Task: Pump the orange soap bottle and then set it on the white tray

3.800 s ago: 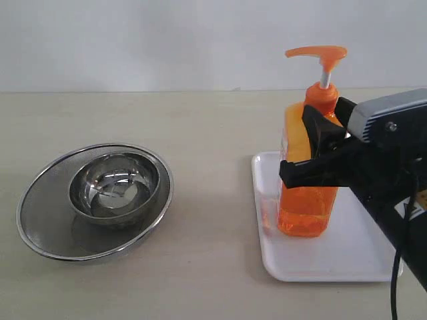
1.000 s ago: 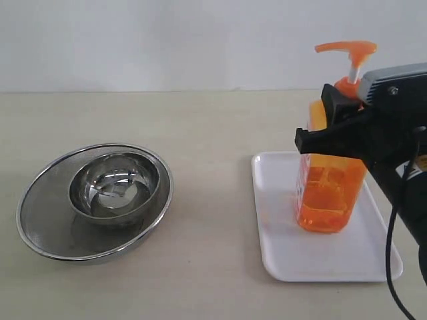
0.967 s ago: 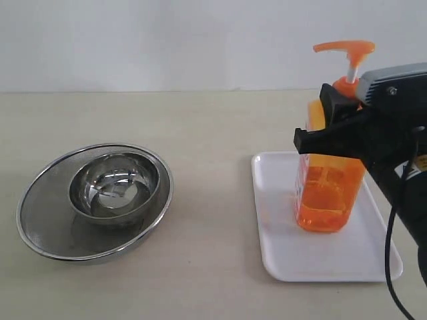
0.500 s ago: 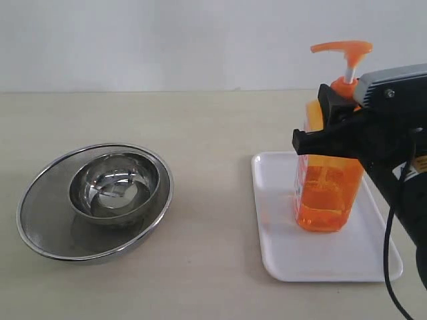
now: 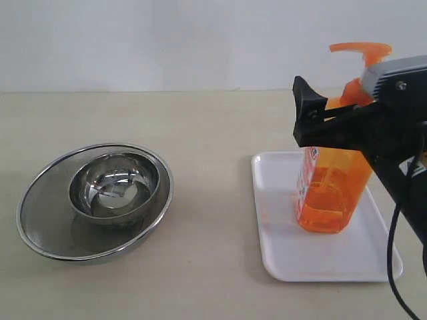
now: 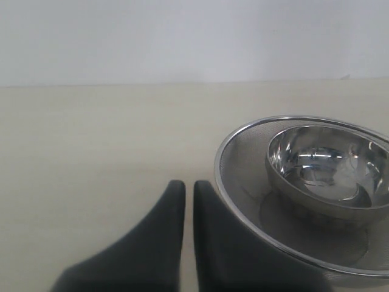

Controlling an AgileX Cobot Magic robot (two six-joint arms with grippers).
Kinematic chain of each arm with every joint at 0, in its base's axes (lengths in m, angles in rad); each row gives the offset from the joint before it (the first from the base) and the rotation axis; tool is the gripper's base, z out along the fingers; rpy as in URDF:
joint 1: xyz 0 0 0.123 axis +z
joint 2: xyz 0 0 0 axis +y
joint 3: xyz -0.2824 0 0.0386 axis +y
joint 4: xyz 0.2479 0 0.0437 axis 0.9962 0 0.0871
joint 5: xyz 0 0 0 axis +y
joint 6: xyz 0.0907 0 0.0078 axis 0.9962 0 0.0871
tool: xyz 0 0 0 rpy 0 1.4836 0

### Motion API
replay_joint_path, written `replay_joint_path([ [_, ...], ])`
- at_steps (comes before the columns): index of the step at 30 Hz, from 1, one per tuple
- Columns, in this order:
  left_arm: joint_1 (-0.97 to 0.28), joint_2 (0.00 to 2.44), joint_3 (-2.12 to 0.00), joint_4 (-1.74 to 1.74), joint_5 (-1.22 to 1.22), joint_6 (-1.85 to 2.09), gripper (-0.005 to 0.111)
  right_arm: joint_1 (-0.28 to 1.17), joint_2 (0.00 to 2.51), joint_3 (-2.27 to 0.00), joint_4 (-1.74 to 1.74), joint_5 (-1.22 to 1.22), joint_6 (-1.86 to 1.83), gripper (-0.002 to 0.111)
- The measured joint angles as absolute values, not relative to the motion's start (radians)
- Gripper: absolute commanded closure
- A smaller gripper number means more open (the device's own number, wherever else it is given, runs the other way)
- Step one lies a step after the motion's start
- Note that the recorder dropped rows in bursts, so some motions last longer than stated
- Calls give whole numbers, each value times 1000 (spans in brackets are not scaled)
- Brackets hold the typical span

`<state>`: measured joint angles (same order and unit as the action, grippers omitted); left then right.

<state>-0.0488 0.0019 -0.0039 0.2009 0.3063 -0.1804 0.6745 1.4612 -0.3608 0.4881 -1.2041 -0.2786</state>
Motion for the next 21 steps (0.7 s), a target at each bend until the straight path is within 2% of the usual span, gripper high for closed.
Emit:
replay_joint_path([
  [10,-49,2,-4,201,306,-180,102,718,1244,-83,469,-1211,-107,4],
  [16,-49,2,-4,201,306,-180,102,718,1118,-29,434,-1187,-42,5],
  [17,-49,2,-4,201,306,-180,102,718,1092,-29,428,-1148,-40,7],
  [19,-49,2,-4,201,306,-180,102,718,1044,-29,424,-1034,-16,23],
  [21,-49,2,-4,201,306,-180,102,718,1015,-29,420,-957,-10,50],
])
